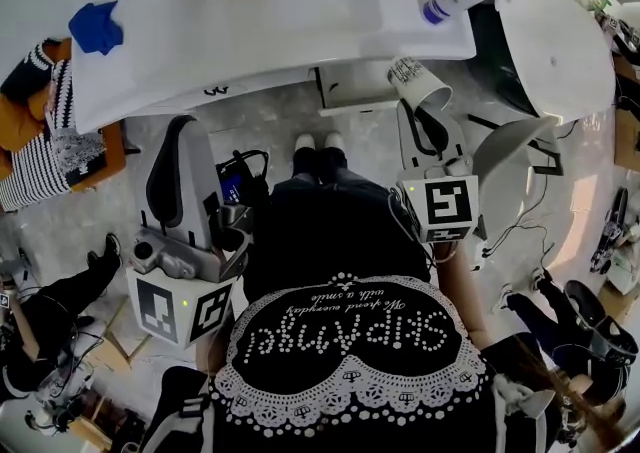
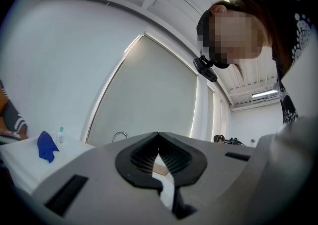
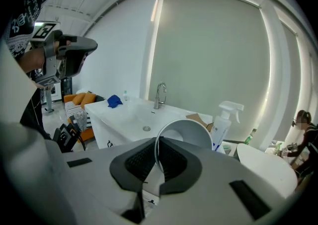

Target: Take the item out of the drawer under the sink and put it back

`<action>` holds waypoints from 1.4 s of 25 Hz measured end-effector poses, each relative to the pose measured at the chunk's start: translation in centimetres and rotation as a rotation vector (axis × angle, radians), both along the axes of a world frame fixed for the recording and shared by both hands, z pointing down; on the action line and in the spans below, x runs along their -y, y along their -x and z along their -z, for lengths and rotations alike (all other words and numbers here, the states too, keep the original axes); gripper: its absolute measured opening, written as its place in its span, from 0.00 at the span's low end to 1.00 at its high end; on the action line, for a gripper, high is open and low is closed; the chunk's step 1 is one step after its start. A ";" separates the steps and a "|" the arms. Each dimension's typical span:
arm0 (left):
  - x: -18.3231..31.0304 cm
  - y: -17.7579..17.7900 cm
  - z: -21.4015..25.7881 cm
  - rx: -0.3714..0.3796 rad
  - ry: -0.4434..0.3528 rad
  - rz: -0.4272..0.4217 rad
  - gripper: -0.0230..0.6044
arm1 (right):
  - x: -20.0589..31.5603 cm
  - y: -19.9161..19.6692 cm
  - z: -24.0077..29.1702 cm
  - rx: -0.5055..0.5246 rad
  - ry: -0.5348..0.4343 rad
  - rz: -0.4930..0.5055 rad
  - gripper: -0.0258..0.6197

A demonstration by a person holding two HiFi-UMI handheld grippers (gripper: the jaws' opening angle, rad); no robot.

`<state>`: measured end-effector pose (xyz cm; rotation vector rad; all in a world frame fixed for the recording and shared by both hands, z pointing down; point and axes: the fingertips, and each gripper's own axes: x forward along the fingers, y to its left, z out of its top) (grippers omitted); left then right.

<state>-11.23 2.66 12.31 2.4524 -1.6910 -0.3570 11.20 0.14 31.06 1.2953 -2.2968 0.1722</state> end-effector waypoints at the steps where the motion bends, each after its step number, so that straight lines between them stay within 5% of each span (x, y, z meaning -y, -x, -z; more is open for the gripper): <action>1: -0.1 0.1 0.0 0.004 0.000 0.005 0.04 | -0.2 -0.1 0.3 0.007 -0.004 -0.003 0.08; 18: 0.4 4.2 1.1 0.090 -0.044 0.125 0.04 | -1.7 -0.4 3.3 0.032 -0.041 -0.026 0.08; 35: 0.3 3.4 0.6 0.080 -0.037 0.108 0.04 | -3.8 0.5 4.6 0.131 -0.079 0.009 0.08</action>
